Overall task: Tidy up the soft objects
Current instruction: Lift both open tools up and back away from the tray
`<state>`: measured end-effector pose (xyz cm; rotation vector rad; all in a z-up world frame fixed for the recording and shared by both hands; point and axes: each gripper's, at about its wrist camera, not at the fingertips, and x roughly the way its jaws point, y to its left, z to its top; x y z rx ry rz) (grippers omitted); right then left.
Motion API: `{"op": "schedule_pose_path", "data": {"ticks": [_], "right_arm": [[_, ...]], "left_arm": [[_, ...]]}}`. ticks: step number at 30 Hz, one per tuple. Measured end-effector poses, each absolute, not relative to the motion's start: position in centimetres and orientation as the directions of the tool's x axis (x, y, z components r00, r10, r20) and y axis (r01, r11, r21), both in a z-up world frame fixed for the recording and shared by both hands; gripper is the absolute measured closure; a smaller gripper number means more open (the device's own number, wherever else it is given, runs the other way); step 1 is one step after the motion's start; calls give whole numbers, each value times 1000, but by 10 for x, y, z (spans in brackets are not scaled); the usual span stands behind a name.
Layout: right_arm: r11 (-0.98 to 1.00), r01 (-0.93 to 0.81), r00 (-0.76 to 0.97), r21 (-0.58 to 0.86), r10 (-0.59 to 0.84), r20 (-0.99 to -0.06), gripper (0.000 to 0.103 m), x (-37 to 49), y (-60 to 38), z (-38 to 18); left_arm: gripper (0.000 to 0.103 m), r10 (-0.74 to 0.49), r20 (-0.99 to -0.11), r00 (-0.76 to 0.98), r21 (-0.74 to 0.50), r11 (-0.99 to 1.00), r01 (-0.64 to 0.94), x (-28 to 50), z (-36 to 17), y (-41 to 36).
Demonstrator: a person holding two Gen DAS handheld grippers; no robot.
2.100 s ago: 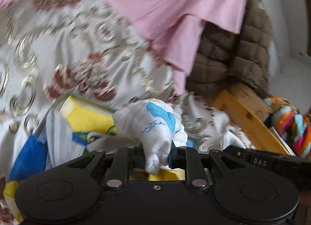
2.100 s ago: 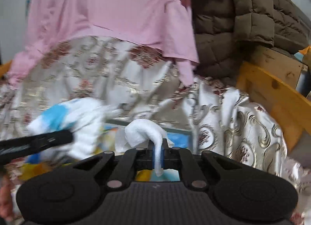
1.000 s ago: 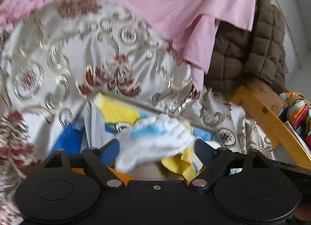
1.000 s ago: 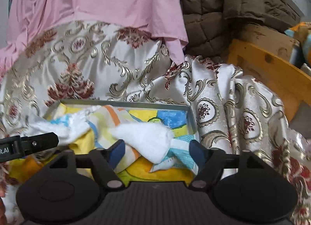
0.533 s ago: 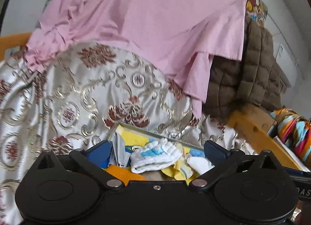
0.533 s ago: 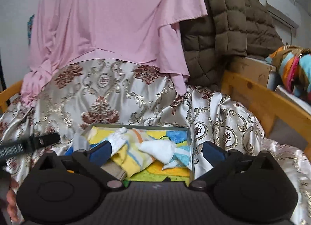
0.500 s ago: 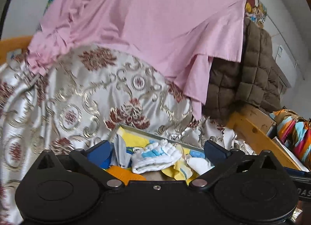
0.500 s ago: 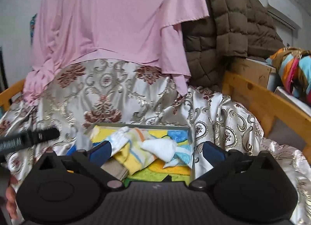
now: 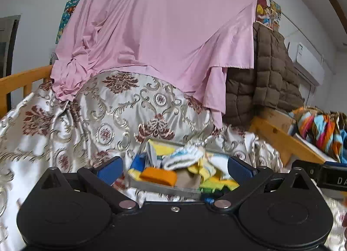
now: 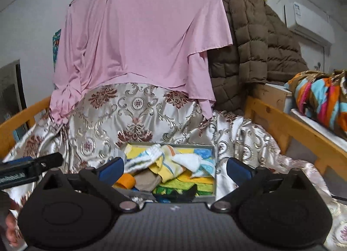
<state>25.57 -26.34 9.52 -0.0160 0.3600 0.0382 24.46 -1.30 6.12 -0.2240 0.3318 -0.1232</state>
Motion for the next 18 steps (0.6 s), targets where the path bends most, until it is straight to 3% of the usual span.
{"op": "schedule_pose_path", "data": {"ticks": [18], "right_arm": [[999, 27, 939, -39, -39, -342, 0, 144, -237, 47]], "left_arm": [[1, -137, -387, 912, -175, 982, 73, 148, 23, -7]]}}
